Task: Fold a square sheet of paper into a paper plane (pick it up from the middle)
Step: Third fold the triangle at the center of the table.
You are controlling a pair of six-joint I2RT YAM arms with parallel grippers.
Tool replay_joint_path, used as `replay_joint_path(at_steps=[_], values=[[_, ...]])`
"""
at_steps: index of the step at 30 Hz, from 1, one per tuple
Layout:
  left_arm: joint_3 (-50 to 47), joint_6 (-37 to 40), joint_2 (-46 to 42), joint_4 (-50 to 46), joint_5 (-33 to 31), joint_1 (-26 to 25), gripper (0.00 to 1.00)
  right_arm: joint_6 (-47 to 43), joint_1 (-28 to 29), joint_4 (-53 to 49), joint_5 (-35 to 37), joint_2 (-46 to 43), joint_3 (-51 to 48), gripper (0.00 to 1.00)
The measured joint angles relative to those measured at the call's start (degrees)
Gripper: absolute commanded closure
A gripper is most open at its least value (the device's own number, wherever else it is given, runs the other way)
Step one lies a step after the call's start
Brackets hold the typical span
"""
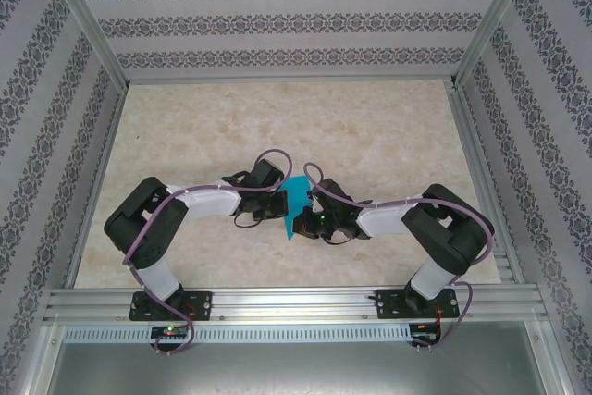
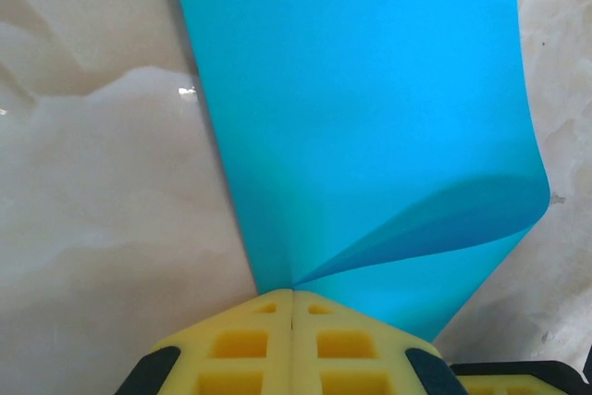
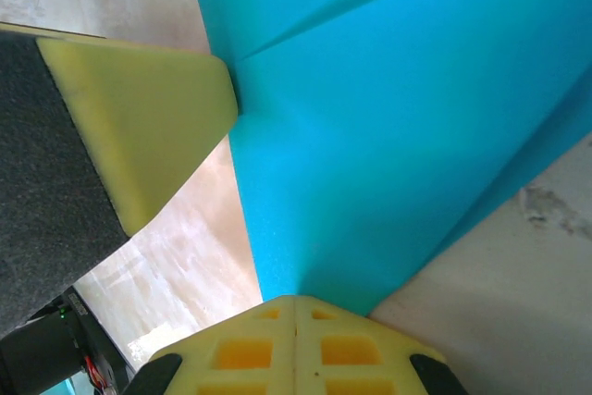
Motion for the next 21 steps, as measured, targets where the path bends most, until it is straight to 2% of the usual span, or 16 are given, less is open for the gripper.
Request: replay_joint_path(at_steps=[12, 21], values=[[0.0, 0.0, 0.0, 0.0, -0.2, 0.0, 1.00, -0.3, 2.5, -2.9, 0.3, -3.4, 0.3, 0.96], [0.0, 0.0, 0.0, 0.0, -0.2, 0.0, 1.00, -0.2, 3.4, -3.9, 0.6, -0.3, 1.4, 0.96]])
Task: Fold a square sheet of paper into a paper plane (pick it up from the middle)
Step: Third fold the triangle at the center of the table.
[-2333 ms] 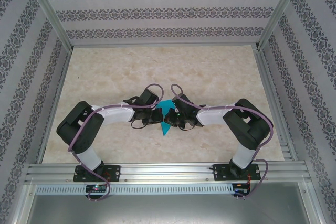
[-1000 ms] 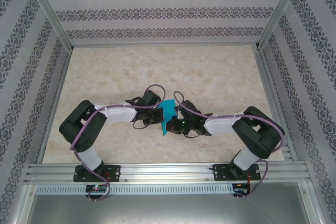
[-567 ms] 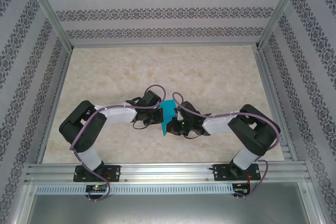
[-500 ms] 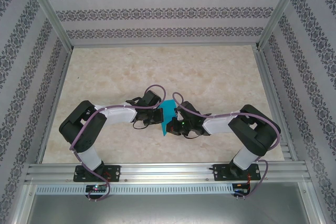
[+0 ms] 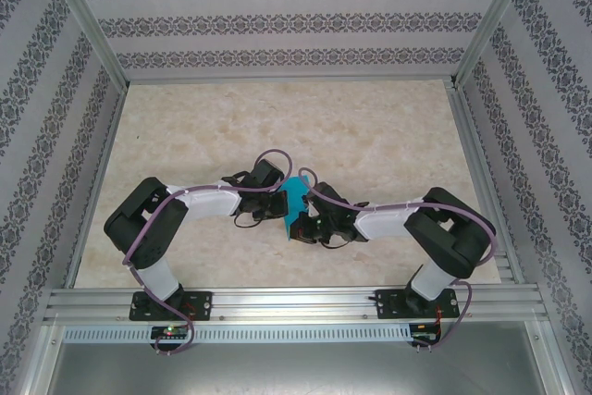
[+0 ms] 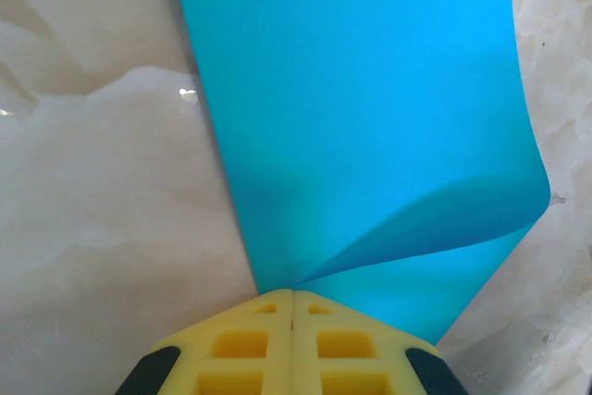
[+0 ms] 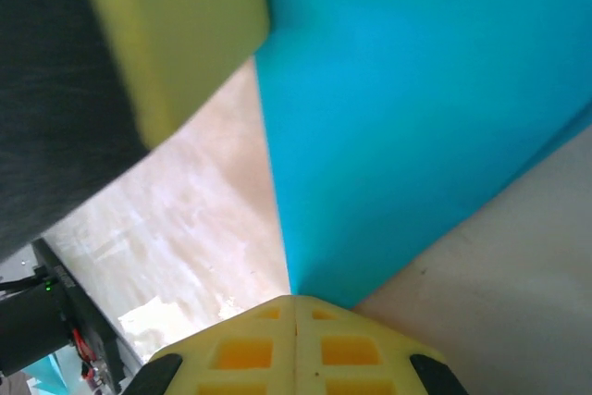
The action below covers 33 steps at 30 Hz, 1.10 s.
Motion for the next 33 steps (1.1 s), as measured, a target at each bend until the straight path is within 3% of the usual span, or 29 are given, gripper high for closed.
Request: replay_joint_path(at_steps=[13, 25, 33], values=[[-0.3, 0.0, -0.2, 0.5, -0.3, 0.0, 1.00, -1.7, 1.1, -5.9, 0.9, -2.1, 3.7, 0.95], [-0.4, -0.2, -0.3, 0.6, -0.5, -0.1, 1.00, -1.7, 2.2, -6.3, 1.6, 1.2, 4.8, 0.95], [-0.4, -0.2, -0.3, 0.6, -0.8, -0.3, 1.00, -2.9, -4.0, -9.1, 5.3, -9.6, 4.5, 0.94]])
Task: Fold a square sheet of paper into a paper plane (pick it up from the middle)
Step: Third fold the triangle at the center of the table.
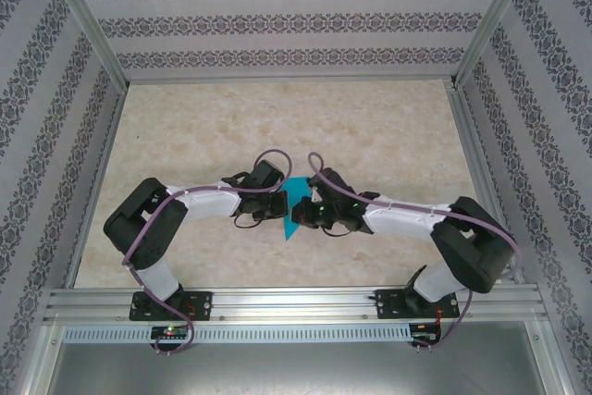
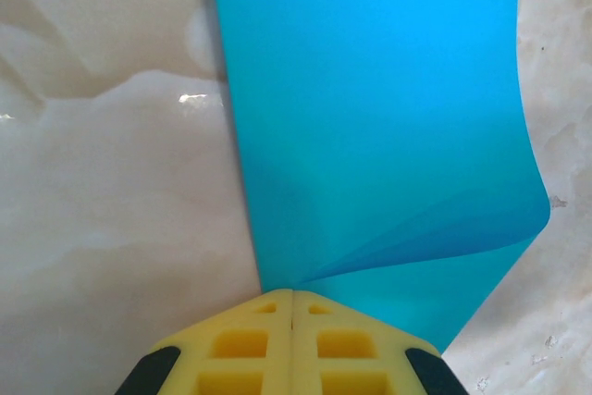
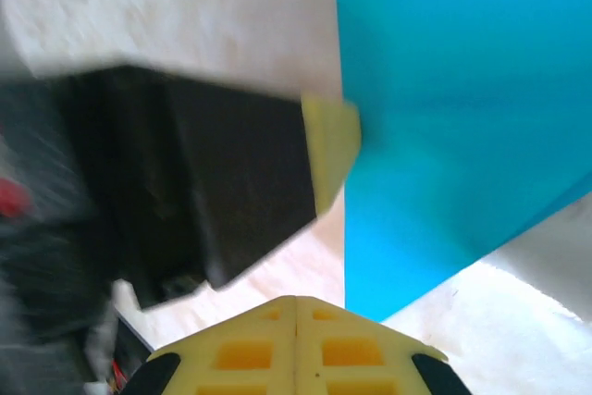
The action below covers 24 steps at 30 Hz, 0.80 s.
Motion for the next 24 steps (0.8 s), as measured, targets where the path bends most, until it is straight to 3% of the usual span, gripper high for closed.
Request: replay_joint_path(at_steps=[6, 24], values=[[0.0, 0.0, 0.0, 0.0, 0.0, 0.0, 1.00, -1.1, -5.6, -1.6, 1.7, 0.2, -0.2, 0.94], [0.1, 0.0, 0.0, -0.1, 0.0, 0.0, 1.00, -1.7, -5.9, -1.0, 1.0, 9.0, 0.5, 0.94]])
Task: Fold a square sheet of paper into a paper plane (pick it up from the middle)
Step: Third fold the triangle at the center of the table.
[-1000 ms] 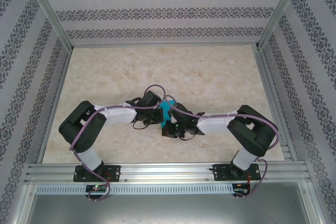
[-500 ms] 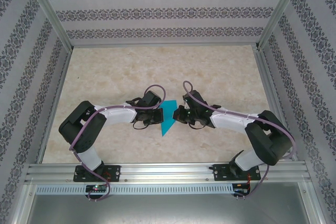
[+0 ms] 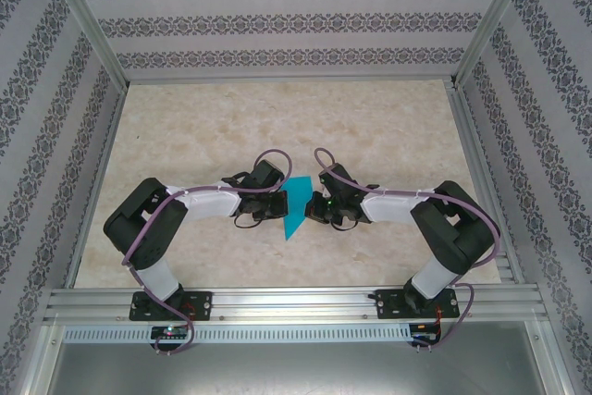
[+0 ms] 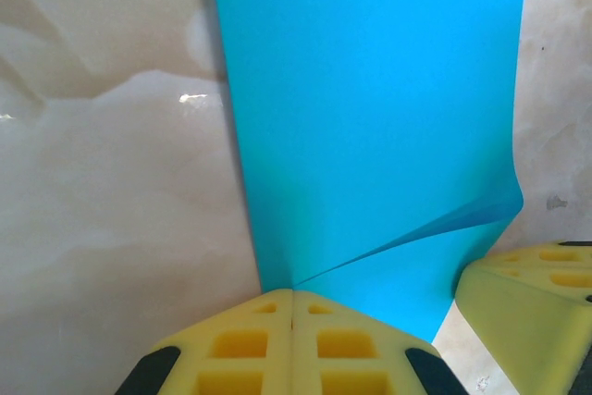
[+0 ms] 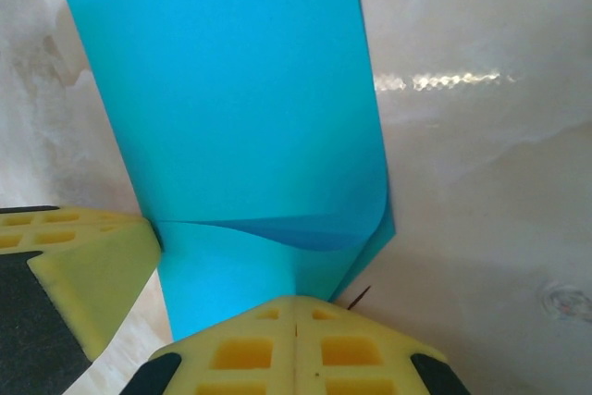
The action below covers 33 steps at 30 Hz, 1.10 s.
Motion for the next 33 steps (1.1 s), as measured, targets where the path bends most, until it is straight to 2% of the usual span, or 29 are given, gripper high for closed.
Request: replay_joint_path(at_steps=[18, 29, 33], values=[[0.6, 0.0, 0.0, -1.3, -0.9, 0.0, 1.00, 1.0, -0.4, 3.2, -0.7, -2.3, 0.0, 0.94], [0.7, 0.3, 0.0, -1.6, -1.0, 0.0, 1.00, 1.1, -0.4, 4.2, -1.7, 2.5, 0.5, 0.95], [0.7, 0.7, -0.3, -1.4, -0.5, 0.0, 0.93, 2.7, -0.3, 4.4, -1.7, 2.6, 0.5, 0.95]])
